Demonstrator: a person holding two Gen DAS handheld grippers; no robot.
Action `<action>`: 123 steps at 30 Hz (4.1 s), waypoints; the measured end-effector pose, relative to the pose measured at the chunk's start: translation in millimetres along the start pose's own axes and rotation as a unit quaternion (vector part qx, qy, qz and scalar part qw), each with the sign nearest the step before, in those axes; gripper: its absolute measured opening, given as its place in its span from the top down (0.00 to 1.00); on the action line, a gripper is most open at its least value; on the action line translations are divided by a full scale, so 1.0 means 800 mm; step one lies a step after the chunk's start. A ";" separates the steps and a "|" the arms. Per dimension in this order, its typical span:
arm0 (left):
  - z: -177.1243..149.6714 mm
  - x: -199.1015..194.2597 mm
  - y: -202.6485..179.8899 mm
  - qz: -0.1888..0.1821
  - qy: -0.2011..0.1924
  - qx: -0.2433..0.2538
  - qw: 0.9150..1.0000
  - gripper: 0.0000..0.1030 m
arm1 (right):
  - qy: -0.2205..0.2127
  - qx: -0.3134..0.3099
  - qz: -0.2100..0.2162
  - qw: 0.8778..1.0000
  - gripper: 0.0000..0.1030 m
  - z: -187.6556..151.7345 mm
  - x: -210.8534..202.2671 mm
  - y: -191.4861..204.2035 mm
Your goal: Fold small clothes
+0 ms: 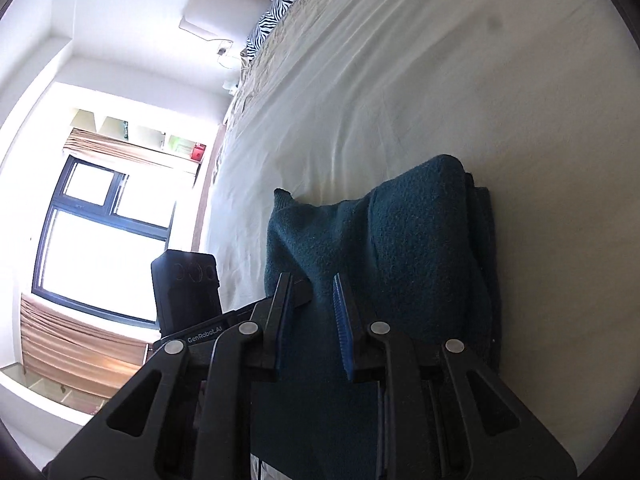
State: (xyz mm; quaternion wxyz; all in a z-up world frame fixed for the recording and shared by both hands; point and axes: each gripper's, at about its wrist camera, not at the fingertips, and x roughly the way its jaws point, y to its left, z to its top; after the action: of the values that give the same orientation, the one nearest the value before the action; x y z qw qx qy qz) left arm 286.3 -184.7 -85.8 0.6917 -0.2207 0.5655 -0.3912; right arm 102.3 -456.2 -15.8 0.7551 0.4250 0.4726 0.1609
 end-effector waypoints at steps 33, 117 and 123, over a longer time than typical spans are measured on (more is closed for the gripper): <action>-0.092 -0.059 0.008 -0.049 -0.016 -0.019 0.998 0.96 | 0.012 0.008 0.034 0.999 0.82 -0.109 -0.016 -0.040; -0.205 -0.326 0.092 0.208 -0.046 0.033 0.977 0.56 | 0.067 -0.278 -0.209 0.935 0.77 -0.216 0.234 0.269; -0.207 -0.298 0.141 0.182 -0.040 -0.002 0.982 0.45 | 0.072 -0.227 -0.204 0.949 0.76 -0.212 0.259 0.206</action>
State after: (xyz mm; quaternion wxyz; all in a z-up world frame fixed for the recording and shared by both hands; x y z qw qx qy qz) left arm 148.5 94.0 -68.2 0.7733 -0.1308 0.5686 -0.2484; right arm 88.0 -142.6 -37.2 0.8122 0.1238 0.5535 0.1363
